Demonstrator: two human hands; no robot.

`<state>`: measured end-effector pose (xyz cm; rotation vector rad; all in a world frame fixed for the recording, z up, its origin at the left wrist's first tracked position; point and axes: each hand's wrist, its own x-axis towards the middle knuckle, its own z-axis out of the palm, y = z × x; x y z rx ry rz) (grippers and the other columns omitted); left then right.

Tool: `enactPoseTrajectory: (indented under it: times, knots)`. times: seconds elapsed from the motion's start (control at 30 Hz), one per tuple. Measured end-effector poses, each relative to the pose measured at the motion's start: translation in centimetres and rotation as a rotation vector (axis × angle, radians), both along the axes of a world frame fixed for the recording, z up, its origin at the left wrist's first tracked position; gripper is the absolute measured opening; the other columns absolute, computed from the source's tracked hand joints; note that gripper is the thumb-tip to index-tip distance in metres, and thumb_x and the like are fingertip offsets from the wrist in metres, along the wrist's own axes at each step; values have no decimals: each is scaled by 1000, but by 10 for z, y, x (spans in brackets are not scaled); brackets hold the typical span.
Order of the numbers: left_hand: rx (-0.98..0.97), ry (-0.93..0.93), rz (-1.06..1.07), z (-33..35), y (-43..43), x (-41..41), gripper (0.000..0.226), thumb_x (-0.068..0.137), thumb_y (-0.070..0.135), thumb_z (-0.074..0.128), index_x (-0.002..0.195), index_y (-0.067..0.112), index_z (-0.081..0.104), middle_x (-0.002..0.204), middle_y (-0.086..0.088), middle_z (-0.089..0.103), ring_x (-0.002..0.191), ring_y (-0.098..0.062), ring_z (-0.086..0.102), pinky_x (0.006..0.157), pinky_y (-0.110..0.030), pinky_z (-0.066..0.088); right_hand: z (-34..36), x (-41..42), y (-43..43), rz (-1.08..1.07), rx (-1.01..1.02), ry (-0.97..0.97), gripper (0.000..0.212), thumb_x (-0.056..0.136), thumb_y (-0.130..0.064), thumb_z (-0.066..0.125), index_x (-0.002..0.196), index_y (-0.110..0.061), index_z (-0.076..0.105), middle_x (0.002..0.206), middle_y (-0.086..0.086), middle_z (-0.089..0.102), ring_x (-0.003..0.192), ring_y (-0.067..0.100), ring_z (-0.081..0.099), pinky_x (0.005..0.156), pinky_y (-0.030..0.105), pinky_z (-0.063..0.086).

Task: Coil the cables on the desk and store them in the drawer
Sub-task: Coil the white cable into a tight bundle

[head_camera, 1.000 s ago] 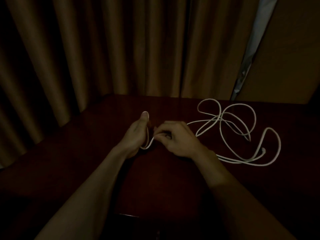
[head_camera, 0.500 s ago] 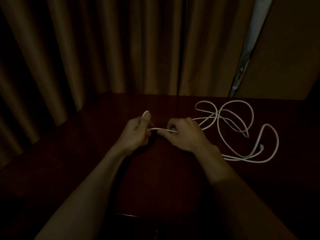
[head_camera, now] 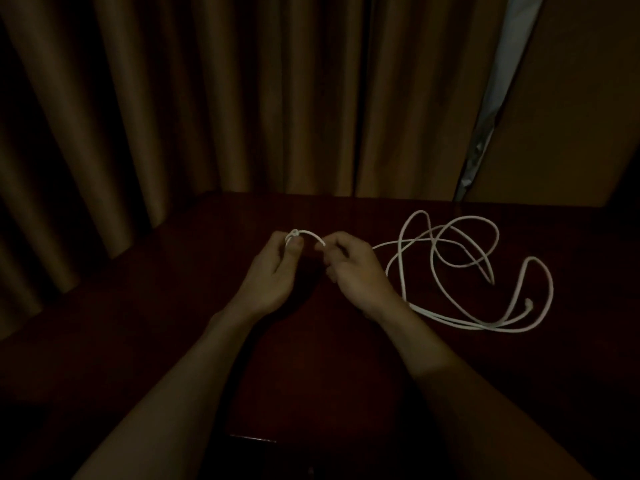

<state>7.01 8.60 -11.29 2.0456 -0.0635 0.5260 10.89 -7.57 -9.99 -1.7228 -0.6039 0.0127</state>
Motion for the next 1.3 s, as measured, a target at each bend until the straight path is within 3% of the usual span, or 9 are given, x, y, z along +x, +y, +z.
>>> enactPoseTrajectory:
  times: [0.1, 0.3, 0.47, 0.6, 0.7, 0.83, 1.0, 1.17, 1.3]
  knots:
    - [-42, -23, 15, 2, -3, 1, 30, 110, 45, 33, 103, 28, 57, 97, 7, 59, 75, 4, 60, 67, -18, 47, -3, -6, 7, 48, 23, -68, 18, 106, -12, 51, 95, -12, 65, 74, -5, 61, 60, 5, 56, 59, 24, 45]
    - [-189, -54, -57, 8, -7, -1, 25, 110, 30, 43, 96, 13, 53, 66, 6, 58, 56, 1, 56, 55, -16, 47, -11, -11, 25, 89, 48, -75, 12, 101, -4, 59, 94, -2, 68, 78, 6, 70, 67, 13, 71, 60, 19, 49]
    - [-199, -55, 78, 3, -1, 5, 40, 112, 40, 34, 89, 14, 53, 59, 9, 55, 51, -5, 54, 50, -24, 43, -16, -9, 26, 126, -65, -118, 23, 99, -4, 60, 114, -17, 73, 91, 4, 75, 81, 20, 74, 79, 42, 61]
    - [-467, -42, 230, 9, 2, 10, 58, 113, 43, 26, 82, 10, 62, 59, 2, 68, 57, -12, 66, 60, -28, 53, -13, -2, 22, 54, -149, -97, 27, 101, -8, 59, 121, -21, 71, 90, -8, 73, 80, 14, 72, 83, 38, 60]
    - [-748, -55, 313, 15, 8, 14, 56, 112, 46, 27, 79, 11, 55, 54, 3, 64, 54, -14, 66, 66, -35, 54, -11, 3, 14, 10, -261, -58, 13, 103, -12, 56, 100, -17, 68, 81, -4, 71, 70, 12, 69, 73, 36, 58]
    - [-895, -33, 256, 16, 9, 13, 49, 110, 54, 28, 84, 16, 44, 56, 3, 46, 43, -11, 44, 48, -28, 43, -10, -4, 11, 128, -315, -131, 18, 104, -15, 57, 96, -20, 72, 78, -6, 71, 59, -2, 56, 59, 19, 45]
    - [-783, 106, 102, 18, 3, 8, 48, 110, 56, 28, 89, 16, 47, 56, 5, 40, 43, -9, 35, 42, -24, 34, -11, -2, 12, 124, -233, -90, 13, 100, -9, 63, 97, -14, 75, 77, -3, 71, 54, -3, 52, 55, 15, 40]
    - [-346, 97, -40, 6, 0, 5, 51, 111, 46, 33, 80, 11, 53, 59, 6, 56, 54, -8, 52, 55, -26, 43, -13, 4, 9, 34, -122, -6, 13, 92, -2, 71, 91, -15, 70, 82, 8, 76, 75, 28, 72, 71, 43, 56]
    - [-331, 156, -137, 5, -1, 2, 41, 110, 43, 40, 89, 10, 54, 68, -3, 62, 64, -13, 64, 61, -29, 55, -14, 9, 9, -16, -111, -58, 15, 89, -5, 75, 89, -19, 68, 76, 0, 72, 68, 12, 67, 66, 34, 53]
